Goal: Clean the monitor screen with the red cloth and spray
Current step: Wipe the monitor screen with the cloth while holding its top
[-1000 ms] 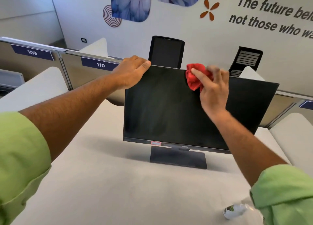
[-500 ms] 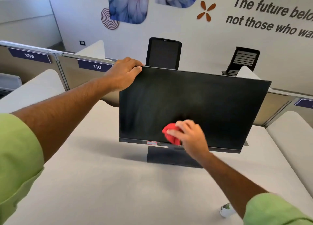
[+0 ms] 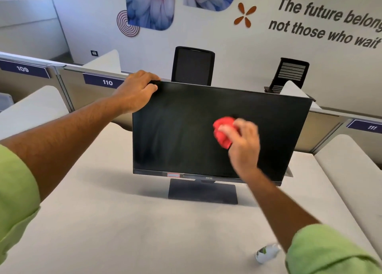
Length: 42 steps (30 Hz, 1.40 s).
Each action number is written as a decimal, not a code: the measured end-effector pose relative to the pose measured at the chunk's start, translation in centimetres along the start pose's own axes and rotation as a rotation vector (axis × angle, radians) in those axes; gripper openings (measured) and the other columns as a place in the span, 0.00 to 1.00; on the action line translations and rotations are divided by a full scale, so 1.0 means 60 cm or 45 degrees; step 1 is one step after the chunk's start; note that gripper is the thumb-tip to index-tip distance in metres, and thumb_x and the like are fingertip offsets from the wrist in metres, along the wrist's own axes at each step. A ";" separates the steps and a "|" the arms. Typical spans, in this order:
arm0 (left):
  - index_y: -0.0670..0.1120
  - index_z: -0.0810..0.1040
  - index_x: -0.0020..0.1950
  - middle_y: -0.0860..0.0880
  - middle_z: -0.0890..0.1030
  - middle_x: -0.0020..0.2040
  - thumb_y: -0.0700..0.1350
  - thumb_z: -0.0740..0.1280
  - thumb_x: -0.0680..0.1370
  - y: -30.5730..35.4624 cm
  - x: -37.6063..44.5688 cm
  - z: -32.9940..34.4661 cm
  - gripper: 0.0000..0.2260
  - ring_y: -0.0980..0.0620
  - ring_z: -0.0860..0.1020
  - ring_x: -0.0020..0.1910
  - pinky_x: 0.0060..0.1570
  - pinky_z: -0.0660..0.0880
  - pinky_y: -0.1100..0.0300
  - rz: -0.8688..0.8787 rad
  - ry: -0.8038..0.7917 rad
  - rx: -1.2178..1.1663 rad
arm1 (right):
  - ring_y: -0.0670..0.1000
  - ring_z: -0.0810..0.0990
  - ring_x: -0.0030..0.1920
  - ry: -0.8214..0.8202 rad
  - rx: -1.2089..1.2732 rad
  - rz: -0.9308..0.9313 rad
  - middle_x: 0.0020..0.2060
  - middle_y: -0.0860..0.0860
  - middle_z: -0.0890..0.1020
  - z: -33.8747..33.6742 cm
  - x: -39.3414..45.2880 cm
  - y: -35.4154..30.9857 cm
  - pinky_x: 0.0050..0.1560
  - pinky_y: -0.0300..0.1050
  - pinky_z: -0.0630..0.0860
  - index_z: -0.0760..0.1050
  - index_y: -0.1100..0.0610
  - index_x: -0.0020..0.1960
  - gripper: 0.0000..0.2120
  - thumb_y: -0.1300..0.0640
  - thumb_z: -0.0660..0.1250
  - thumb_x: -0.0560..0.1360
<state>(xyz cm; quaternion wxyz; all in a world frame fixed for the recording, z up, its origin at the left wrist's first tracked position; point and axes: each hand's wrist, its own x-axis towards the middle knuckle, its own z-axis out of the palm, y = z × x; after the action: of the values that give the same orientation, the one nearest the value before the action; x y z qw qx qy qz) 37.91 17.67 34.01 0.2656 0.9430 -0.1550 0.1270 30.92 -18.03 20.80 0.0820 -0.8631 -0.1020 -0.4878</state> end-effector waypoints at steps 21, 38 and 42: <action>0.50 0.73 0.71 0.44 0.73 0.68 0.53 0.56 0.76 0.013 -0.007 0.007 0.24 0.43 0.67 0.70 0.71 0.62 0.45 -0.028 0.064 0.015 | 0.59 0.75 0.61 0.126 -0.141 0.116 0.61 0.54 0.78 -0.066 0.137 0.164 0.52 0.55 0.80 0.82 0.44 0.61 0.08 0.50 0.68 0.83; 0.49 0.74 0.71 0.45 0.73 0.68 0.53 0.55 0.78 0.020 -0.019 0.008 0.23 0.46 0.68 0.69 0.67 0.61 0.55 -0.003 0.116 -0.039 | 0.60 0.80 0.55 -0.340 -0.022 0.142 0.55 0.55 0.82 -0.037 -0.156 0.076 0.44 0.50 0.73 0.85 0.51 0.49 0.13 0.60 0.82 0.68; 0.49 0.74 0.71 0.45 0.73 0.68 0.53 0.55 0.78 0.021 -0.019 0.006 0.24 0.46 0.68 0.69 0.68 0.61 0.52 -0.001 0.104 -0.042 | 0.62 0.77 0.57 -0.053 -0.096 0.182 0.57 0.55 0.79 -0.072 0.011 0.167 0.48 0.53 0.74 0.85 0.50 0.50 0.09 0.61 0.74 0.73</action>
<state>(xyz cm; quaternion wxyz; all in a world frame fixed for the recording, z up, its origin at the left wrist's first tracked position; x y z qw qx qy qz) 36.48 16.69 33.93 0.2871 0.9326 -0.1458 0.1629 30.26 -28.67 23.14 0.0819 -0.8805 -0.0235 -0.4663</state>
